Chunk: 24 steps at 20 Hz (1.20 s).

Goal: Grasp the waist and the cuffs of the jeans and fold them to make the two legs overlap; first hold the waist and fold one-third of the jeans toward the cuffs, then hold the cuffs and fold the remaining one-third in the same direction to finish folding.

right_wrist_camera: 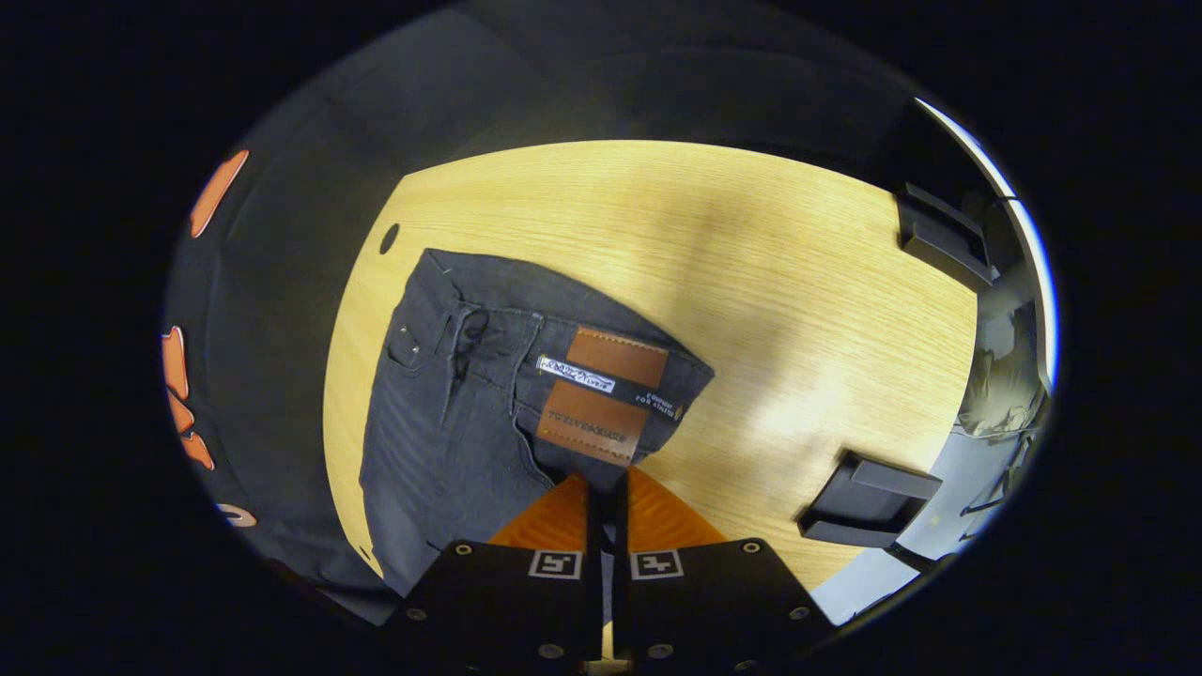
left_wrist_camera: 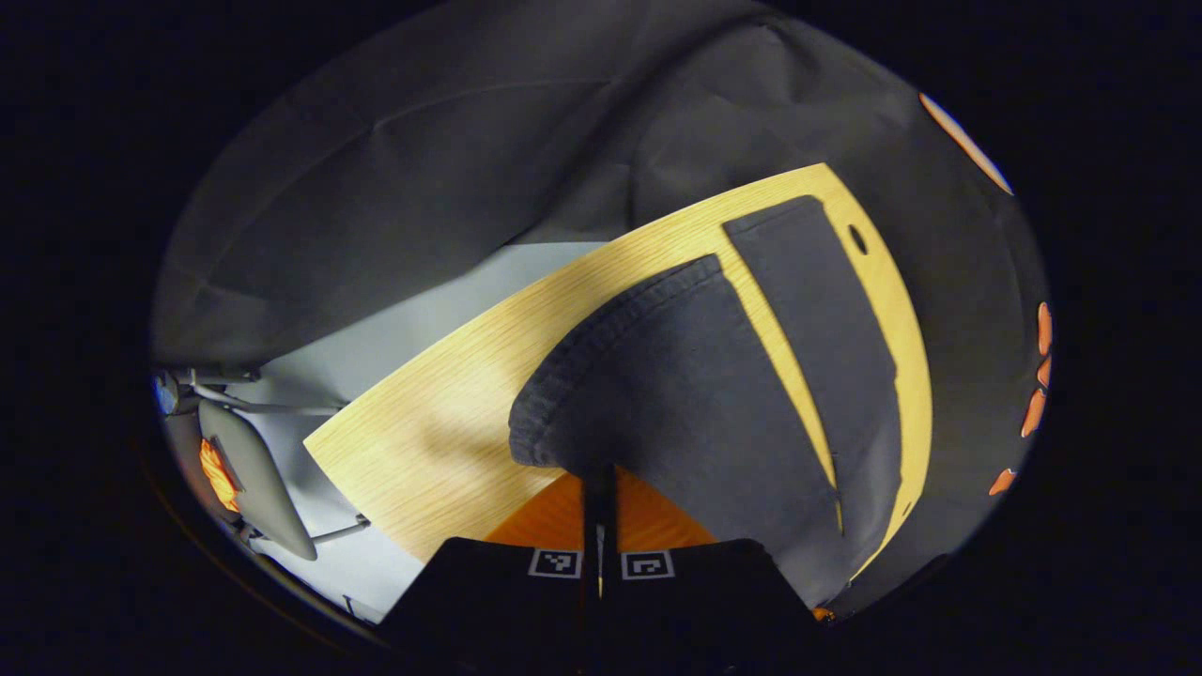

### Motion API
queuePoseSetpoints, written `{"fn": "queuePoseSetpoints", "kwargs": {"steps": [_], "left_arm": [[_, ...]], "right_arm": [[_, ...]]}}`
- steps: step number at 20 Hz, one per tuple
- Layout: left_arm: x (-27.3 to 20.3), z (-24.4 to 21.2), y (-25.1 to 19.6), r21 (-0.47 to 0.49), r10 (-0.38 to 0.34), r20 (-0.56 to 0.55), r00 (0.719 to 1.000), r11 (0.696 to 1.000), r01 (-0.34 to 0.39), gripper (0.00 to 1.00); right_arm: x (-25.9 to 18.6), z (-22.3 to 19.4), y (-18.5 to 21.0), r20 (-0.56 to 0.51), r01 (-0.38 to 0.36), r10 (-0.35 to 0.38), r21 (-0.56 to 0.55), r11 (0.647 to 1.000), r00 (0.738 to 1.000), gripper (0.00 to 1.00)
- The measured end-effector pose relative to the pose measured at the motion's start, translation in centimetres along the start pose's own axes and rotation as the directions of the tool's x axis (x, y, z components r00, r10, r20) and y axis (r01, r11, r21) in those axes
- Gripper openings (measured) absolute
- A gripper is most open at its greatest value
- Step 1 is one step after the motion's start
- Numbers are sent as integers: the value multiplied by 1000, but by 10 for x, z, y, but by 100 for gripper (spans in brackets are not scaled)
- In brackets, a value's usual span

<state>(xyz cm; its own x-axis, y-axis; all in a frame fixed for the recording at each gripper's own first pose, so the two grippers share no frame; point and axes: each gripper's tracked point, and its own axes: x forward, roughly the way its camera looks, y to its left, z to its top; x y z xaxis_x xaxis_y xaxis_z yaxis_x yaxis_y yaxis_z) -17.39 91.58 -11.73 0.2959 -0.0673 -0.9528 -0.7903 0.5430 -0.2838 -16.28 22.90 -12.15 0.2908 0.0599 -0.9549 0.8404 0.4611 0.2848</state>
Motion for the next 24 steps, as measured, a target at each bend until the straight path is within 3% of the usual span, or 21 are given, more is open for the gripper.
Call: {"fn": "queuePoseSetpoints", "kwargs": {"steps": [4,7,13,18,24], "left_arm": [[-31,19,-26,77,-96,52,994,993,92,1],[-46,38,-55,81,-167,80,983,984,161,1],[-62,78,-95,157,-235,100,967,963,218,1],[-49,114,-128,176,-252,103,962,957,232,1],[-14,155,-164,204,-212,84,974,960,191,1]], "right_arm": [[-21,4,28,46,-93,92,12,996,995,5],[-37,12,50,79,-138,137,15,990,987,5],[-64,23,101,118,-200,200,-10,980,973,5],[-73,31,125,163,-202,193,47,978,968,4],[-70,42,145,160,-202,181,123,972,970,5]]}}
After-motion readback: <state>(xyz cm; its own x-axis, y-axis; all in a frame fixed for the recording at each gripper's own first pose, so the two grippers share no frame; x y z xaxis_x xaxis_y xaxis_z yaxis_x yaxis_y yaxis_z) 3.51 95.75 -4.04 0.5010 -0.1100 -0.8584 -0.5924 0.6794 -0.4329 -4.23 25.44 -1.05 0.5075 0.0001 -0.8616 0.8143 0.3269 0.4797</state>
